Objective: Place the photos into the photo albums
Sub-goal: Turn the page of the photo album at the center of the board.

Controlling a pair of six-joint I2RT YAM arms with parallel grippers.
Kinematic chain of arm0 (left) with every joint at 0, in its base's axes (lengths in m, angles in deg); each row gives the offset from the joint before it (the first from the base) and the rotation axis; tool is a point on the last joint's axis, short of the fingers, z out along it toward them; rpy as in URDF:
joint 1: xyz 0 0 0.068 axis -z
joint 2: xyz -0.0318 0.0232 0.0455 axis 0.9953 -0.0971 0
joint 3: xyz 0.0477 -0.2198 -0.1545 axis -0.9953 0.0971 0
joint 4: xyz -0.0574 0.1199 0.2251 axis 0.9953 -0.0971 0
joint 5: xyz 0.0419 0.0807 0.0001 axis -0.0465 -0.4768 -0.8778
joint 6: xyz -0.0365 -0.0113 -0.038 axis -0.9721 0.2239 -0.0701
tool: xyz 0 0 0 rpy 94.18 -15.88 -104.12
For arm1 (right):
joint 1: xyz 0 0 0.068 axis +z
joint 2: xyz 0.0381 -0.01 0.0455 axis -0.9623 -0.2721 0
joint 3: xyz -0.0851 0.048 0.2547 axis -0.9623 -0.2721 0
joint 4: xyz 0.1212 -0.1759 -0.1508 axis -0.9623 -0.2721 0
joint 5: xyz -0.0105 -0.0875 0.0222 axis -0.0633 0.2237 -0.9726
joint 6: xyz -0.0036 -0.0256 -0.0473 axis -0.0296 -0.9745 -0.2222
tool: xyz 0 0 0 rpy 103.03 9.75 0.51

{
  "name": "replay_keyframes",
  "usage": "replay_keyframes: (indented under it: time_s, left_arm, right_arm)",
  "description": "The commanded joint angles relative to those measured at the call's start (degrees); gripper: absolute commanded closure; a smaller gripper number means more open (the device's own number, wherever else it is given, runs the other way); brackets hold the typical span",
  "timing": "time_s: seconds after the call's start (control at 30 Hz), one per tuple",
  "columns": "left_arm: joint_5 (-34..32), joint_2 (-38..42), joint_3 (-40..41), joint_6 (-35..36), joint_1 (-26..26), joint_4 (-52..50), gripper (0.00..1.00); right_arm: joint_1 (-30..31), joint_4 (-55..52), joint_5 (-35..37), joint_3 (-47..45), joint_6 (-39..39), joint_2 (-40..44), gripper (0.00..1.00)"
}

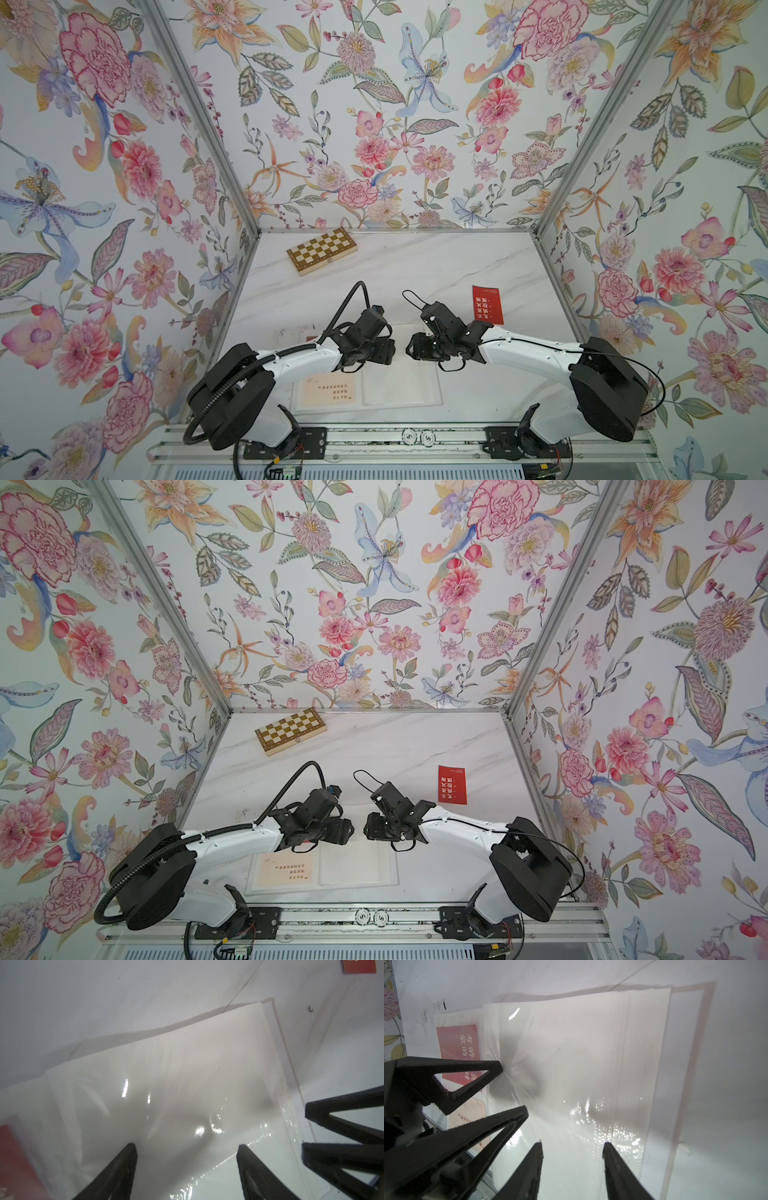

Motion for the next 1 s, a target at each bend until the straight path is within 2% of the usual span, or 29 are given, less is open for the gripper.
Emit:
replay_keyframes:
  time_s: [0.0, 0.67, 0.8, 0.97]
  left_arm:
    - [-1.6, 1.7, 2.9, -1.2, -1.1, -4.3, 0.25]
    - [-1.0, 5.4, 7.0, -1.0, -3.9, -4.7, 0.25]
    - [-0.8, 5.4, 7.0, -1.1, -3.9, -4.5, 0.25]
    - [-0.8, 6.0, 6.6, -0.8, -4.2, -4.8, 0.25]
  right_arm:
    - [0.7, 0.5, 0.3, 1.5, 0.1, -1.2, 0.51]
    - [1.9, 2.4, -0.5, 4.3, -0.2, -7.1, 0.5]
    - [2.4, 4.0, -1.9, 4.5, 0.0, -7.7, 0.5]
    - [2.4, 8.7, -7.2, 3.8, 0.9, -8.3, 0.55]
